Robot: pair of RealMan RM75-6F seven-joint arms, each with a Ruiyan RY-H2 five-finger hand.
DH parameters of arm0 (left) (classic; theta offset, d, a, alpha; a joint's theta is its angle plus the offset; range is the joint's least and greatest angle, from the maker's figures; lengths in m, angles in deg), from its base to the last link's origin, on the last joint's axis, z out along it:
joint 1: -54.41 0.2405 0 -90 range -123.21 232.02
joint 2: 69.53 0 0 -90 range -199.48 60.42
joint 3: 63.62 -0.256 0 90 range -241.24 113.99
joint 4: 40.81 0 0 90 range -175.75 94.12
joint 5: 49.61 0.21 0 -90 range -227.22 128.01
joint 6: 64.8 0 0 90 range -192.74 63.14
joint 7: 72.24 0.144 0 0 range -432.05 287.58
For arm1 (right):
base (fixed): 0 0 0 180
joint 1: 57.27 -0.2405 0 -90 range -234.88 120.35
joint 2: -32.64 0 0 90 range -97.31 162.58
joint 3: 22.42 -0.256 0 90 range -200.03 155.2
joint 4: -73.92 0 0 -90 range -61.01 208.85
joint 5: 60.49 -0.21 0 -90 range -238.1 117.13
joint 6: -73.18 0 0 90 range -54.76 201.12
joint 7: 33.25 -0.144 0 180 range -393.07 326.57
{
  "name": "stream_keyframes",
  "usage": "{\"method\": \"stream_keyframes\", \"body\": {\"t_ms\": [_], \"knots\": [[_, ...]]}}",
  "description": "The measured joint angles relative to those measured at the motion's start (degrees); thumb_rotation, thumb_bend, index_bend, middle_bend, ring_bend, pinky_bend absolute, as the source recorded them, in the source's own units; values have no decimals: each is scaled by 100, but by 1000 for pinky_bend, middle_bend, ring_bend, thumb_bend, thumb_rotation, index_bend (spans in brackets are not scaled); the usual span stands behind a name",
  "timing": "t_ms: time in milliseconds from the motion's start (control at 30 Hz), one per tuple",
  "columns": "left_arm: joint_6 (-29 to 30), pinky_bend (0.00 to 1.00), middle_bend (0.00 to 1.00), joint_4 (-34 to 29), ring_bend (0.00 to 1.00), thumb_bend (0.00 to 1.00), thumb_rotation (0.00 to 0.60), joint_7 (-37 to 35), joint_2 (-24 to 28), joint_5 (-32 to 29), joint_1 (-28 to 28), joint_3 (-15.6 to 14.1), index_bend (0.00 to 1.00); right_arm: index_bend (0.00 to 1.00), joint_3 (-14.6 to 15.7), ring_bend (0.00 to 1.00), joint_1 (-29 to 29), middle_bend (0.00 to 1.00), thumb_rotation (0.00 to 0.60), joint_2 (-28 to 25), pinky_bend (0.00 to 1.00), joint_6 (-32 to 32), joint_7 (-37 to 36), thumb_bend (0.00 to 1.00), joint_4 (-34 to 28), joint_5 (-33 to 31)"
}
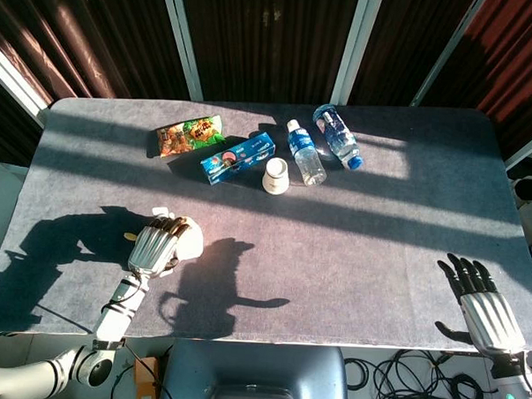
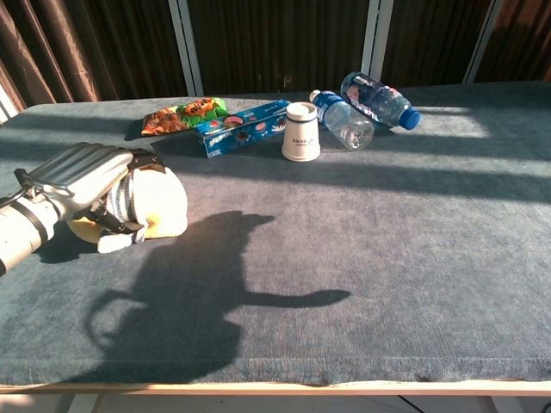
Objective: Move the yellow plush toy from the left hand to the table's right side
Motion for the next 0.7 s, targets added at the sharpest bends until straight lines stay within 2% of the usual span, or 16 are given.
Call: {"method": "stream_keyframes", "body": {"t_ms": [200,467,567,700], "knots": [[109,1000,911,-95,841,364,600,2,32,168,-13,12,727,0,3,0,-4,0,600,6,29,22,30,0,-8,-11],[335,1000,921,-680,852,365,600,-17,76,564,-167,108,741,0,35,0,-24,0,600,-15,29,77,40,0,-25,17],[387,1000,922,-922,852,364,600,14,-47,680,-273,179,740,0,43,0,-35,0,600,-23,29,101,35,0,-25,23],[391,1000,922,-1017,852,363,600,167,-459,731,-426,261,741,0,71,0,-52,0,600,-52,29,147,9,0,-31,49]]}}
